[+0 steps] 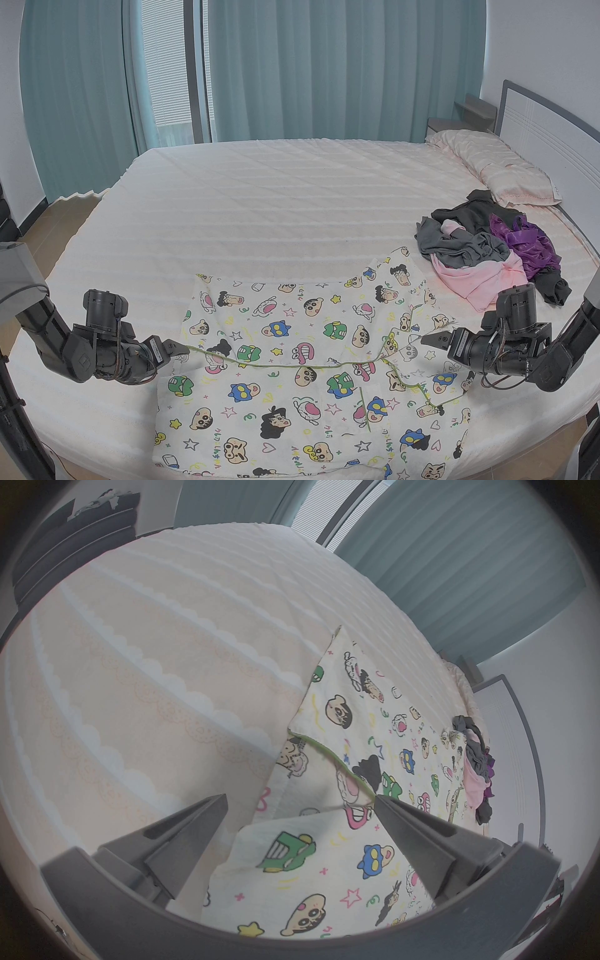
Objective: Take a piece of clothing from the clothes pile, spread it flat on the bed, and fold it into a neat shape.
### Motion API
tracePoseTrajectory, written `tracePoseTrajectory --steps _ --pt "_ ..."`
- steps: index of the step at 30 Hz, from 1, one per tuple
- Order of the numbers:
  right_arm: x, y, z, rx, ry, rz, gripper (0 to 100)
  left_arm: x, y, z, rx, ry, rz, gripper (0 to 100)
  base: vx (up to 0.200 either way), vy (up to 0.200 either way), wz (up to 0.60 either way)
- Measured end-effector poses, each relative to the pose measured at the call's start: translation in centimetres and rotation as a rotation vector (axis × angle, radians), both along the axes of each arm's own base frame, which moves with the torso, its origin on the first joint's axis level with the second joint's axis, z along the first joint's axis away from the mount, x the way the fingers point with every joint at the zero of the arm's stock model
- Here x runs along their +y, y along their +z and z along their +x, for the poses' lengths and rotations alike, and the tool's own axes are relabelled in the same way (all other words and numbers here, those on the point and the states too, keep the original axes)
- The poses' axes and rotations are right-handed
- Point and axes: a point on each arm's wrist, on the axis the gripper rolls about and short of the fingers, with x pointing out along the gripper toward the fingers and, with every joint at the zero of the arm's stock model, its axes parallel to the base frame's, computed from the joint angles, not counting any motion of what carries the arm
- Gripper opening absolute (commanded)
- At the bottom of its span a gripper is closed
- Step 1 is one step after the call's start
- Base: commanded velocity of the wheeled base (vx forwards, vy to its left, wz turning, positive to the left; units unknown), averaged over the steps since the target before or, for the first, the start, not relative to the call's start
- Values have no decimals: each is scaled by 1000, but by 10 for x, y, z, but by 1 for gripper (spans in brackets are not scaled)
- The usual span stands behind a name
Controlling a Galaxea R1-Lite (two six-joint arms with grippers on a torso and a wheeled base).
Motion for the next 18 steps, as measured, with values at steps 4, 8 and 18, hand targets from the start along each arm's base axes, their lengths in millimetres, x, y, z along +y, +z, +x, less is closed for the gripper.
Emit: tracePoseTrajectory --steps 4,8,18 --pt "2 0 -1 1 6 -1 100 0 -9 6 24 13 -15 100 0 0 0" --pt "3 -1 -1 2 10 0 100 -5 -12 7 45 26 -48 100 0 0 0" --pt "3 -1 -1 3 10 0 100 -39 -6 -10 63 -86 -88 100 0 0 0"
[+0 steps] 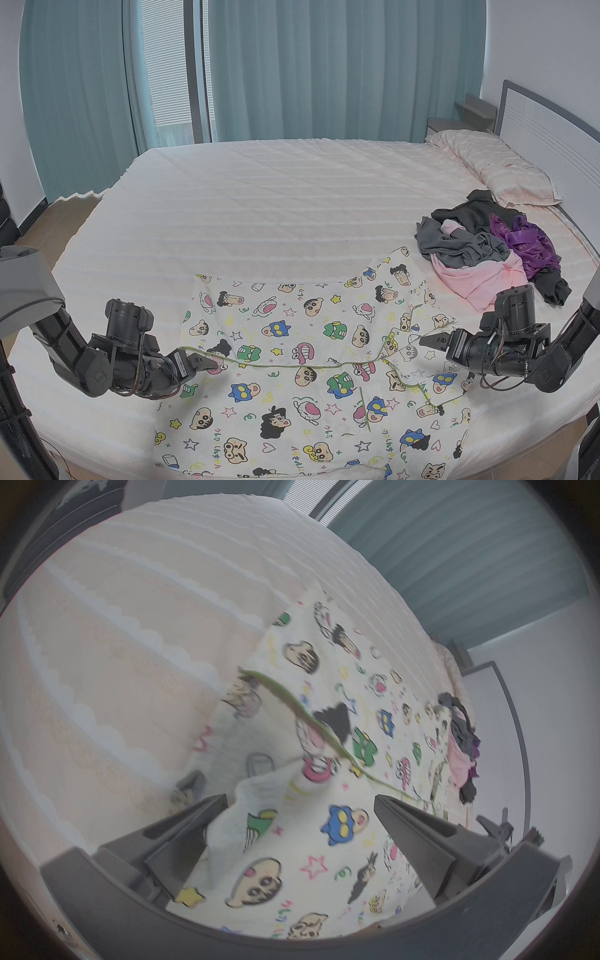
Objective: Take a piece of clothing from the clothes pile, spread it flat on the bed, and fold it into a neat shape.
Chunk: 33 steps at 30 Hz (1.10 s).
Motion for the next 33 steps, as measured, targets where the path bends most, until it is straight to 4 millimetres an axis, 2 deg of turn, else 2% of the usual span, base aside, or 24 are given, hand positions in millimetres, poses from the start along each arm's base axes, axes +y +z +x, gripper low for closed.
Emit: tracePoseTrajectory --steps 10,28,33 --pt "0 0 0 -1 0 1 100 -18 4 -21 10 -82 1 100 0 0 0" --pt "0 1 0 -3 1 1 100 -50 -7 -36 61 -184 2 100 0 0 0" --pt "0 1 -1 -3 1 1 100 -52 -11 -38 75 -193 6 100 0 0 0"
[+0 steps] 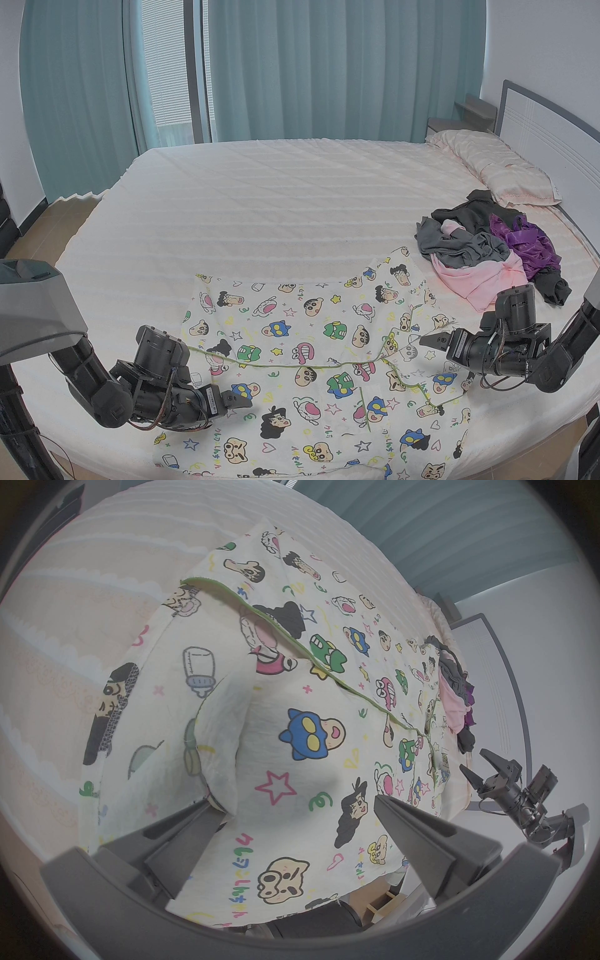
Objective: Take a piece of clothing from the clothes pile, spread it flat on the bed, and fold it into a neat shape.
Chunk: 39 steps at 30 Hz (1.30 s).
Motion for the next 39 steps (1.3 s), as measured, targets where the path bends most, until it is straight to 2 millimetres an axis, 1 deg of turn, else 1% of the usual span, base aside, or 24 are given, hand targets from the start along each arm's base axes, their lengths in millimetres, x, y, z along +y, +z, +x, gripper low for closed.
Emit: tracePoseTrajectory --steps 4,15,24,29,38,39 --pt "0 0 0 0 0 0 100 -1 -1 -1 8 -3 1 100 0 0 0" --pt "0 1 0 -3 -1 0 100 -8 -3 -13 30 -25 -4 100 0 0 0" --pt "0 1 0 -4 -1 1 100 -14 -2 -26 47 -66 -1 100 0 0 0" --pt "0 1 0 -5 -1 1 100 -16 1 -30 40 -81 -4 100 0 0 0" --pt "0 2 -1 -8 -1 2 100 -19 11 -31 26 -16 -33 100 0 0 0" --pt "-1 3 -1 -8 -2 3 100 -18 14 -33 34 19 -45 100 0 0 0"
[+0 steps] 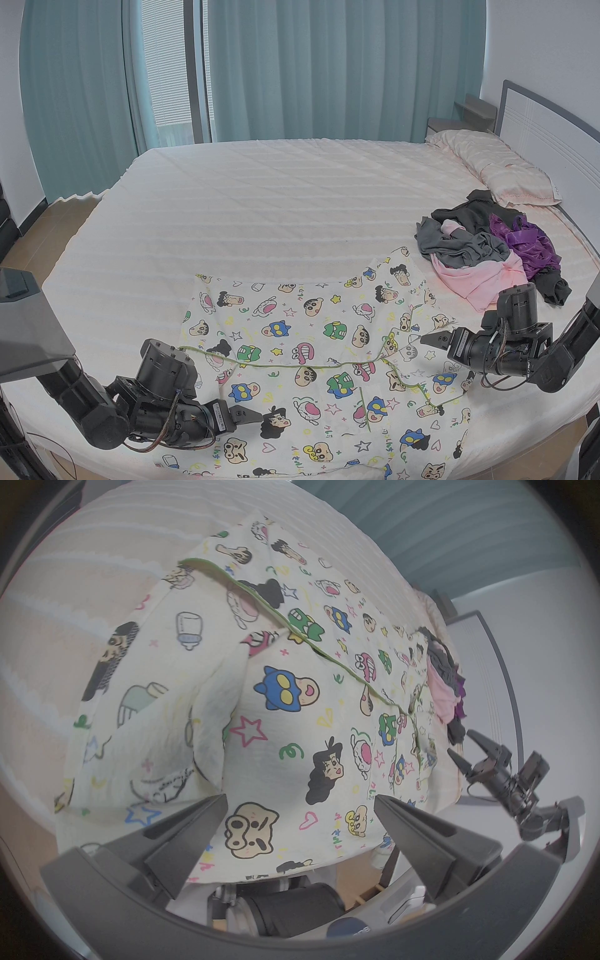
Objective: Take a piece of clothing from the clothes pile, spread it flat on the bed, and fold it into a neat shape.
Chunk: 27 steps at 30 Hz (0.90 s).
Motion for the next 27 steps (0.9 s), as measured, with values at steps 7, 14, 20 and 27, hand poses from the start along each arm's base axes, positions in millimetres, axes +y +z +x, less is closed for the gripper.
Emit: tracePoseTrajectory --steps 7,14,20,27 --pt "0 1 0 -3 0 1 100 7 6 -10 3 151 10 100 0 0 0" --pt "1 1 -1 -2 3 1 100 11 9 -10 -15 298 -13 100 0 0 0" --pt "1 1 -1 -3 3 1 100 5 1 3 -95 392 -19 100 0 0 0" --pt "1 1 -1 -4 3 2 100 -3 -17 7 -103 460 1 100 0 0 0"
